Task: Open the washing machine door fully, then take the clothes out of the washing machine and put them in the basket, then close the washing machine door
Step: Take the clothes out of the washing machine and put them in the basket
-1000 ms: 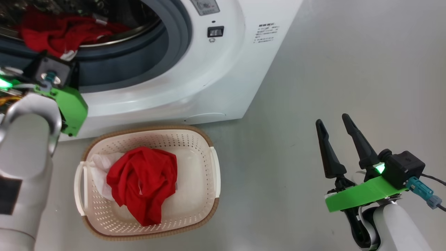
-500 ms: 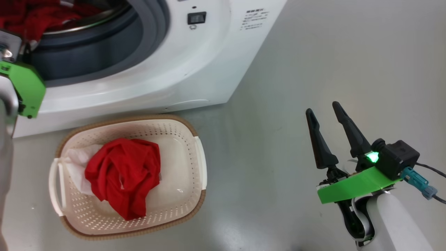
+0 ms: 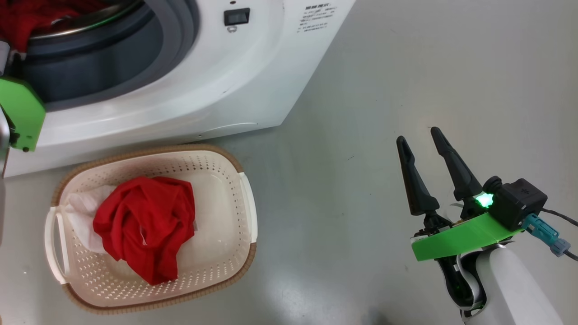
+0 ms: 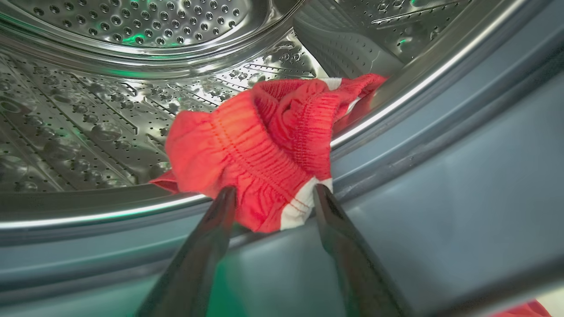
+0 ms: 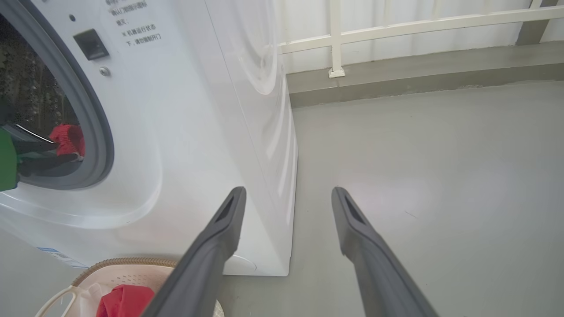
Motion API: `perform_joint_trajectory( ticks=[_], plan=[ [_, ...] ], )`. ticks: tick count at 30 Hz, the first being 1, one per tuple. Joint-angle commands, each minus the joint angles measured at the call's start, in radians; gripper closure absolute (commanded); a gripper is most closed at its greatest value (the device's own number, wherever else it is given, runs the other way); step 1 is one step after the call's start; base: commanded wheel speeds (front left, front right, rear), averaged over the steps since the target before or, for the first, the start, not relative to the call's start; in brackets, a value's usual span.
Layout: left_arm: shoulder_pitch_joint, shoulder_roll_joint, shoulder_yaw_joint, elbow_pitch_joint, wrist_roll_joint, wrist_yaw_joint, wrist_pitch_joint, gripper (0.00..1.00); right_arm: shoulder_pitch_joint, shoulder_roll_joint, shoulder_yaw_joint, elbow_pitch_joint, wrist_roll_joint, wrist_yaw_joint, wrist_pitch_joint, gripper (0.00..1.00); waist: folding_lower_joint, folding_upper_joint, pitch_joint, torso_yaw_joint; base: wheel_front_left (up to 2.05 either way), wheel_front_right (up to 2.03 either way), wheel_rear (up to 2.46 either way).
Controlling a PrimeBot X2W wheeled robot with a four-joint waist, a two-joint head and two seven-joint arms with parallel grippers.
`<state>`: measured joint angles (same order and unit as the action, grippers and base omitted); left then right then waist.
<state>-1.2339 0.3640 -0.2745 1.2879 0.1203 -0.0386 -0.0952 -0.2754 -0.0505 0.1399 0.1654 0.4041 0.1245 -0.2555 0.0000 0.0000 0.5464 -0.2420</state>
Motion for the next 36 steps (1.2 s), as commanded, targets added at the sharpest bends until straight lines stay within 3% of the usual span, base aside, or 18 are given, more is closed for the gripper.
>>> perform_joint_trajectory(
  ticks=[1,2,4,14,25,36],
  plan=[
    [-0.013,0.056,0.009,-0.010,-0.008,0.006,0.000,0.80,-0.013,0.000,0.015,-0.025,0.002,0.006,-0.006,0.00,0.0000,0.0000,-0.001,-0.001,0.00,0.00,0.00],
    [-0.012,0.055,0.008,-0.009,-0.011,0.005,-0.001,0.92,-0.013,0.000,0.015,-0.025,0.002,0.006,-0.006,0.00,0.0000,0.0000,-0.002,-0.001,0.00,0.00,0.00],
    [-0.011,0.054,0.007,-0.007,-0.017,0.003,-0.006,1.00,-0.014,0.000,0.014,-0.025,0.001,0.006,-0.006,0.00,0.0000,0.0000,-0.004,0.000,0.00,0.00,0.00],
    [0.000,0.036,0.019,-0.002,-0.066,-0.019,-0.069,1.00,-0.012,0.000,0.006,-0.018,-0.006,0.006,-0.006,0.00,0.0000,0.0000,-0.029,0.016,0.00,0.00,0.00],
    [0.060,-0.024,0.102,-0.015,-0.209,-0.073,-0.158,1.00,0.009,0.000,-0.001,-0.005,-0.027,0.006,-0.006,0.00,0.0000,0.0000,-0.096,0.052,0.00,0.00,0.00],
    [0.220,-0.082,0.183,-0.268,-0.335,-0.089,-0.166,1.00,0.049,0.000,-0.022,0.006,-0.050,0.006,-0.006,0.00,0.0000,0.0000,-0.166,0.093,0.00,0.00,0.00]
  ],
)
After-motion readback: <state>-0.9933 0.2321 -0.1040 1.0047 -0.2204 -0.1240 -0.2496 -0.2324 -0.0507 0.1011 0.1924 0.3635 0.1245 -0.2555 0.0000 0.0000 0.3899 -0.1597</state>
